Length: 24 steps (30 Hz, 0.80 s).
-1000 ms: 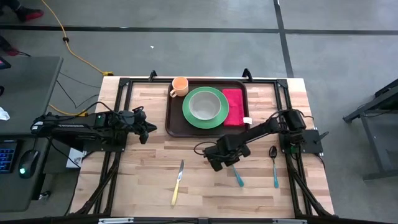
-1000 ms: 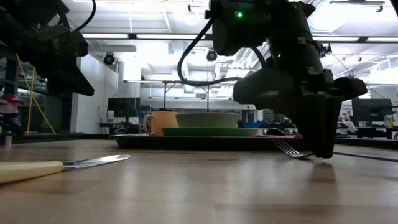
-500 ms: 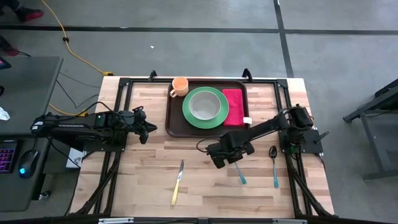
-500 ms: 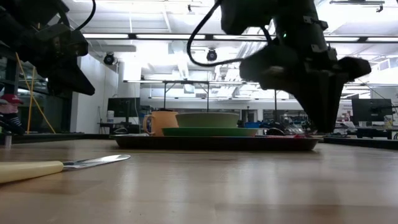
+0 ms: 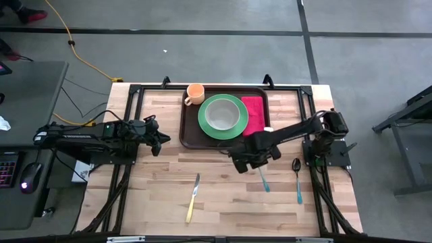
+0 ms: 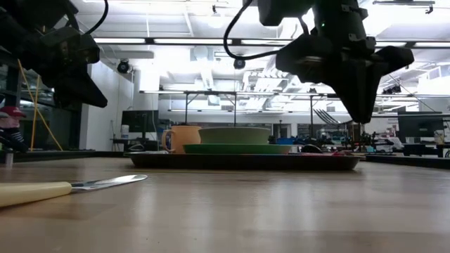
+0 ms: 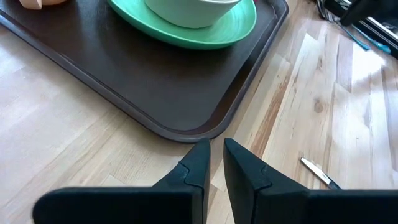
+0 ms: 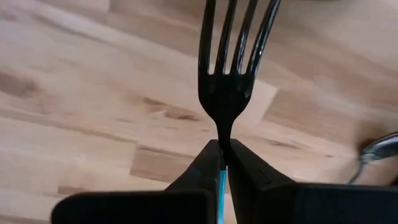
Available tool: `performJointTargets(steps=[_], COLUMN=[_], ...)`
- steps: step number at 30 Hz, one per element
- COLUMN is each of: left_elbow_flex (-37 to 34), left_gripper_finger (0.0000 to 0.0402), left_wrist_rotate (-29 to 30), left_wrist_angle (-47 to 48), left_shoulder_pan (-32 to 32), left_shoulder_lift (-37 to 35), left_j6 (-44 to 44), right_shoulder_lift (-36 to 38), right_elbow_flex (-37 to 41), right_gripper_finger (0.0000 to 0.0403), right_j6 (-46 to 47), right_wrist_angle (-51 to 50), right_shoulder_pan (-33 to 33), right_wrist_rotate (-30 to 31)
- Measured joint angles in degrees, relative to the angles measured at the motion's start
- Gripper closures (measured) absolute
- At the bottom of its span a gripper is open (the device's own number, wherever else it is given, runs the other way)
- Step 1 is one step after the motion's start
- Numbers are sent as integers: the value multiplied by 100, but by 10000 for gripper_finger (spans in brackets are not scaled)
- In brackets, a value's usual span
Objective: Set up tray
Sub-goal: Put the blue fork on top of the red napkin
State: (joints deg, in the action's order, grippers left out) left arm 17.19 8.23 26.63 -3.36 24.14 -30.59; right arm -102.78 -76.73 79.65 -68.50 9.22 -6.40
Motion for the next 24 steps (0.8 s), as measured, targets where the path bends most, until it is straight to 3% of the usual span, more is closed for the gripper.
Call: performJointTargets(steps=[24], left_elbow_flex=[0], left_gripper_finger=[325], left_wrist_rotate=[0], left_wrist_angle=[2], left_shoulder_pan=[0], left_shoulder_lift=[0], left_j6=[37], right_shoulder_lift=[102], right_elbow_flex=[-4], right_gripper_finger=[401], right_j6=[-1605], right_wrist_angle=[-488], right_shoulder_pan=[-1979], right_wrist_rotate=[694])
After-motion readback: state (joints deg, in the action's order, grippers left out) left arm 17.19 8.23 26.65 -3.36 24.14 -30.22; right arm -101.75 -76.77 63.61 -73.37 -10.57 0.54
